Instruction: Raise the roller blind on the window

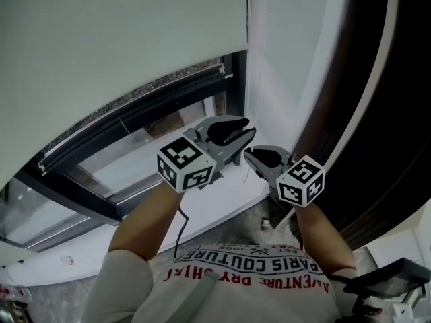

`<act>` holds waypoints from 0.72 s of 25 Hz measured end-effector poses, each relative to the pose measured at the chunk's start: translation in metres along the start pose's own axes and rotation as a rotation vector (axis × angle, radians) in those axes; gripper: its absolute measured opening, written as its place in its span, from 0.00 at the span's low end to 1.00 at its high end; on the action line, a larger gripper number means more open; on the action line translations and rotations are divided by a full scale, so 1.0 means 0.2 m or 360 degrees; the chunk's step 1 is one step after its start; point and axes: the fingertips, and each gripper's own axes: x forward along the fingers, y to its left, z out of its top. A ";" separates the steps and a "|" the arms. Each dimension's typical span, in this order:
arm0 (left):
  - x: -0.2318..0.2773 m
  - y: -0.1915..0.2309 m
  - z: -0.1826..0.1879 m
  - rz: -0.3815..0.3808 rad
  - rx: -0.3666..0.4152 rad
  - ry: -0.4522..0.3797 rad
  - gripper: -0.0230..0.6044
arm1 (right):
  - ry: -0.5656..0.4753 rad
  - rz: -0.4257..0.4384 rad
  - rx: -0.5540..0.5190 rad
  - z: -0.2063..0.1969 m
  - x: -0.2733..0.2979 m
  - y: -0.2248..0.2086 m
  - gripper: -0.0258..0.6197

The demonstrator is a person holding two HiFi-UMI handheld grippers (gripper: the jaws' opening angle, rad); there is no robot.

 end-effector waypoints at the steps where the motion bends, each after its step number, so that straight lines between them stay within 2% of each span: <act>1: 0.03 0.01 0.07 -0.0008 0.0020 -0.0010 0.19 | 0.0004 0.0004 -0.0004 0.00 0.00 0.00 0.07; 5: 0.11 0.04 0.30 0.0008 0.0087 -0.0037 0.19 | 0.0018 0.0023 -0.0017 0.00 0.03 0.03 0.07; 9: 0.14 0.05 0.42 0.0046 0.0172 -0.0030 0.18 | 0.0024 0.0037 -0.0026 0.00 0.05 0.06 0.07; 13: 0.14 0.09 0.42 0.0103 0.0115 -0.0004 0.09 | 0.0029 0.0029 -0.0030 0.00 0.05 0.04 0.07; 18: 0.13 0.09 0.42 0.0076 0.0018 -0.0022 0.04 | 0.0042 0.0022 -0.0039 0.00 0.05 0.04 0.07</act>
